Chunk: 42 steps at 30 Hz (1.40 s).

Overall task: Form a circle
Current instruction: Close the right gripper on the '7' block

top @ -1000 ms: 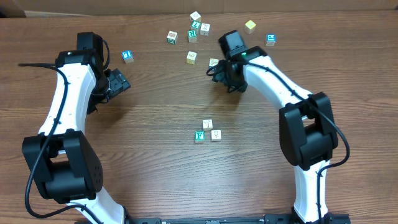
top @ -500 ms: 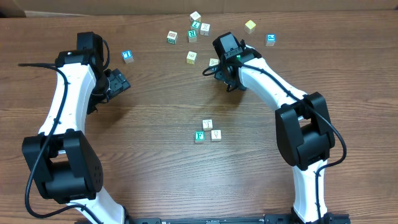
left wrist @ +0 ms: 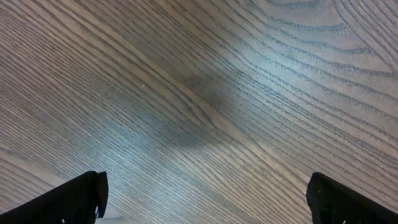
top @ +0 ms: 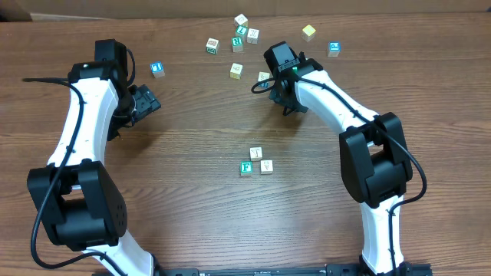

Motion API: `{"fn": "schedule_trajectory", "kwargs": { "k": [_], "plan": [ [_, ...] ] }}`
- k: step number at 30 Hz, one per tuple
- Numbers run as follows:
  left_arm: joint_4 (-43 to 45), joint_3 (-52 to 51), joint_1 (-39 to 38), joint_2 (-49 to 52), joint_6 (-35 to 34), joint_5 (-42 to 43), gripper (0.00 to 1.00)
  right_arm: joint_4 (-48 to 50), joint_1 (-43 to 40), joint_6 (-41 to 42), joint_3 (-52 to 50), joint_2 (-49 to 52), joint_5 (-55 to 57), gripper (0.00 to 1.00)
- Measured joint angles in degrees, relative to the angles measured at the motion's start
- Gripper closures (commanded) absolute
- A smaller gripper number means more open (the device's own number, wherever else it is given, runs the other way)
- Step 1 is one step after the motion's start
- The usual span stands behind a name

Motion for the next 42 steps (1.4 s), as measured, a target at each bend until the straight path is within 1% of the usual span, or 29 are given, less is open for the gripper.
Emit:
{"fn": "schedule_trajectory", "kwargs": {
  "k": [7, 13, 14, 17, 19, 20, 23, 24, 29, 30, 33, 35, 37, 42],
  "plan": [
    [0.0, 0.0, 0.0, 0.0, 0.0, 0.0, 0.00, -0.3, -0.1, -2.7, 0.4, 0.0, -0.2, 0.77],
    [0.0, 0.0, 0.0, 0.0, 0.0, 0.0, 0.00, -3.5, -0.2, -6.3, 0.5, 0.0, -1.0, 0.76],
    [0.0, 0.0, 0.0, 0.0, 0.0, 0.0, 0.00, -4.0, -0.2, -6.5, 0.6, 0.0, -1.0, 0.65],
    [0.0, 0.0, 0.0, 0.0, 0.0, 0.0, 0.00, -5.6, -0.3, -7.5, 0.7, 0.0, -1.3, 0.48],
    [0.0, 0.0, 0.0, 0.0, 0.0, 0.0, 0.00, -6.0, -0.3, -8.2, 0.7, 0.0, -1.5, 0.40],
    [0.0, 0.0, 0.0, 0.0, 0.0, 0.0, 0.00, -5.9, -0.3, -8.4, 0.7, 0.0, -1.6, 0.39],
    [0.0, 0.0, 0.0, 0.0, 0.0, 0.0, 0.00, -5.7, -0.3, -8.9, 0.7, 0.0, -1.6, 0.40],
    [0.0, 0.0, 0.0, 0.0, 0.0, 0.0, 0.00, -5.7, -0.3, -8.9, 0.7, 0.0, -1.6, 0.42],
    [0.0, 0.0, 0.0, 0.0, 0.0, 0.0, 0.00, -5.7, -0.3, -9.3, 0.7, 0.0, -1.6, 0.59],
    [0.0, 0.0, 0.0, 0.0, 0.0, 0.0, 0.00, -5.7, -0.3, -9.2, 0.7, 0.0, -1.6, 0.61],
    [0.0, 0.0, 0.0, 0.0, 0.0, 0.0, 0.00, -6.3, -0.3, -9.4, 0.8, 0.0, -1.6, 0.61],
    [0.0, 0.0, 0.0, 0.0, 0.0, 0.0, 0.00, -6.8, -0.3, -9.4, 0.8, 0.0, -1.6, 0.59],
    [0.0, 0.0, 0.0, 0.0, 0.0, 0.0, 0.00, -7.2, -0.3, -9.5, 0.8, 0.0, -1.6, 0.53],
    [0.0, 0.0, 0.0, 0.0, 0.0, 0.0, 0.00, -7.0, -0.3, -10.7, 0.8, 0.0, -1.6, 0.54]
  ]
}}
